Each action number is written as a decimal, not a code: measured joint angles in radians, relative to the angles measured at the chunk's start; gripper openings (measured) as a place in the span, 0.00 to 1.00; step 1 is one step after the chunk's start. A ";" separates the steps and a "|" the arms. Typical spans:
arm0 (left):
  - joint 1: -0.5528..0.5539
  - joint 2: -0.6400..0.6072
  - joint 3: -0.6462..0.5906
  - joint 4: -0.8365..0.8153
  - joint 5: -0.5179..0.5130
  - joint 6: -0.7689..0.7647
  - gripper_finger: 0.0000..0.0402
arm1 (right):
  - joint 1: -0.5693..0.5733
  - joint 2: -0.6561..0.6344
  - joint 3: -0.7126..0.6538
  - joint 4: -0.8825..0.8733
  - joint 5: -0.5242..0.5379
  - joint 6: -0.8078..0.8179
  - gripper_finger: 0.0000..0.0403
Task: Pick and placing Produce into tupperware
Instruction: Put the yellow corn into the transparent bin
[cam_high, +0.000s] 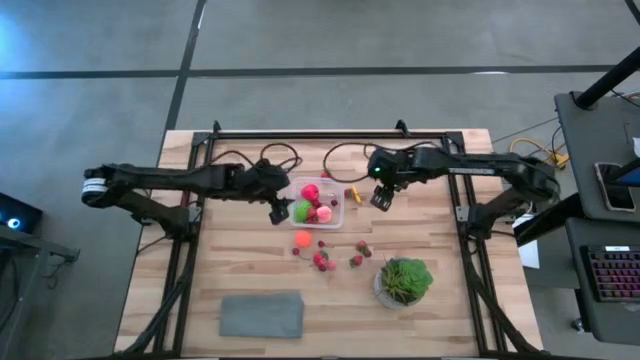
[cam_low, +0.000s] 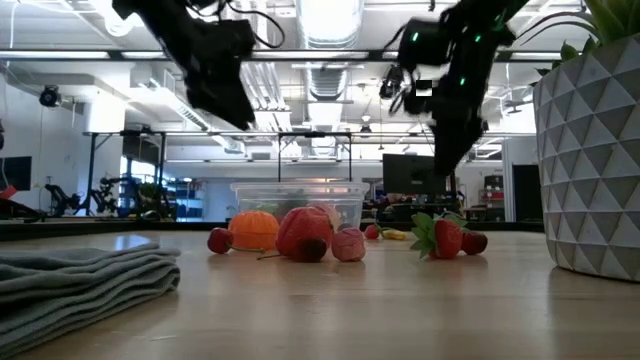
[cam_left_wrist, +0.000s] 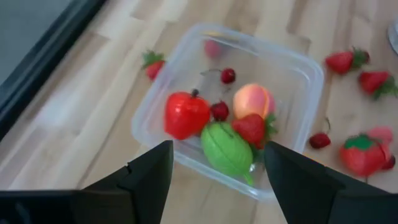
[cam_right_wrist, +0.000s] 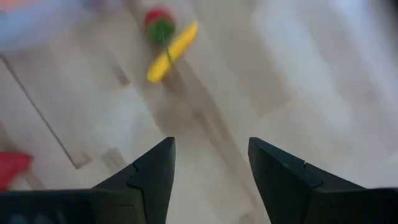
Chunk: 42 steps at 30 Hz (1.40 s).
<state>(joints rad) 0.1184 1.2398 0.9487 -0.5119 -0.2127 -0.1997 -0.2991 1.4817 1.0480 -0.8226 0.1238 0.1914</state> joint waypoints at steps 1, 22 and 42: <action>0.000 -0.017 -0.004 -0.019 -0.012 -0.007 0.59 | -0.001 0.031 0.002 0.000 -0.010 0.011 0.49; 0.000 -0.141 -0.128 -0.187 -0.084 -0.048 0.59 | 0.024 0.203 0.003 0.287 -0.091 0.462 0.49; 0.000 -0.175 -0.165 -0.186 -0.084 -0.029 0.59 | 0.026 0.331 0.012 0.288 -0.092 0.697 0.49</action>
<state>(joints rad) 0.1184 1.0652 0.7841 -0.6983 -0.2966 -0.2287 -0.2727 1.8125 1.0601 -0.5346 0.0313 0.8883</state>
